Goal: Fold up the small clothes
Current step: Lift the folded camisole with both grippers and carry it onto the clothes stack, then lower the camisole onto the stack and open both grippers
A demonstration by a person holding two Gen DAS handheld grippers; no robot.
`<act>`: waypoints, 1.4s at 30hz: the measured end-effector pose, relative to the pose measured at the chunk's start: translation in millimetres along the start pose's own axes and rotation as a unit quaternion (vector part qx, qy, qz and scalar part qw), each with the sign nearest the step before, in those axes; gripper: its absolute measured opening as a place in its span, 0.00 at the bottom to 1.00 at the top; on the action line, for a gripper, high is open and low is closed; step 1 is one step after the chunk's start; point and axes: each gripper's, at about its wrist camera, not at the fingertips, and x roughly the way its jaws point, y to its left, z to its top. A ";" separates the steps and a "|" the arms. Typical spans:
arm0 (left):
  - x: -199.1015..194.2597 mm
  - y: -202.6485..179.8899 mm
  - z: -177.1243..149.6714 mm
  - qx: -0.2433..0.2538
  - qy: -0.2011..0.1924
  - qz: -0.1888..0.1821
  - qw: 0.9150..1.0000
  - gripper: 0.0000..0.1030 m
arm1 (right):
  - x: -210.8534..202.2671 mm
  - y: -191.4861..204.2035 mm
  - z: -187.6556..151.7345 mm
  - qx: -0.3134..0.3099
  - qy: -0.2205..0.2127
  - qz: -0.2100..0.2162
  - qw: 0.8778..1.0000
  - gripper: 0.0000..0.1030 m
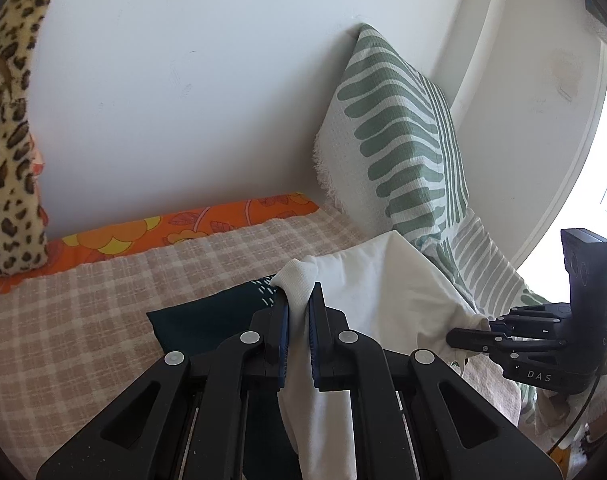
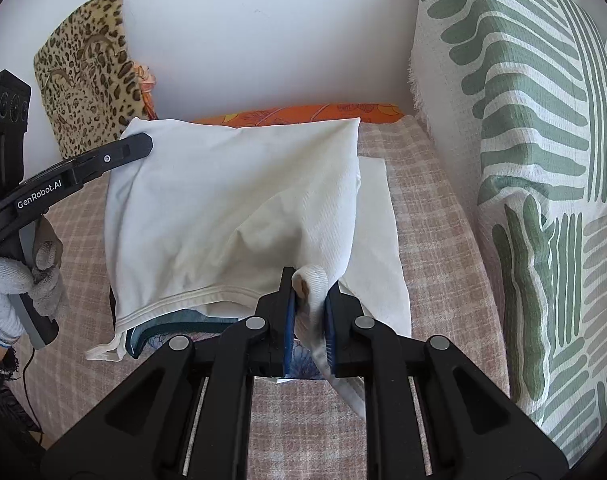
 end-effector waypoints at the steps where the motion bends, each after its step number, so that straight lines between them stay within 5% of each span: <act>1: 4.8 2.0 0.4 0.002 0.004 0.006 1.000 0.07 | 6.4 -2.9 -0.2 0.004 0.004 0.001 1.000 0.13; 7: 24.0 15.7 -0.6 0.004 0.021 0.042 0.999 0.11 | 32.0 -11.5 -6.4 0.015 0.019 0.000 1.000 0.13; 11: 35.7 35.8 -0.7 -0.047 0.051 0.053 0.996 0.18 | 41.9 -15.3 -9.3 0.022 0.028 0.000 0.999 0.13; 17: 29.1 40.1 2.9 -0.001 0.044 0.120 0.992 0.24 | 44.3 -20.2 -10.2 0.034 0.027 0.000 0.999 0.13; 26: -1.7 31.1 2.8 0.022 0.034 0.110 0.993 0.24 | 41.0 -26.0 -11.7 0.066 0.025 -0.001 0.997 0.13; 34: -35.1 3.2 -3.9 0.045 0.029 0.092 0.994 0.24 | 11.8 -24.7 -20.6 0.081 0.015 -0.032 0.996 0.37; 38: -57.6 -12.9 -9.0 0.052 0.020 0.081 0.995 0.44 | -12.8 -21.6 -24.7 0.091 0.000 -0.038 0.995 0.42; 42: -81.4 -31.6 -17.3 0.081 0.011 0.075 0.994 0.45 | -37.9 -14.2 -30.7 0.095 -0.023 -0.045 0.994 0.42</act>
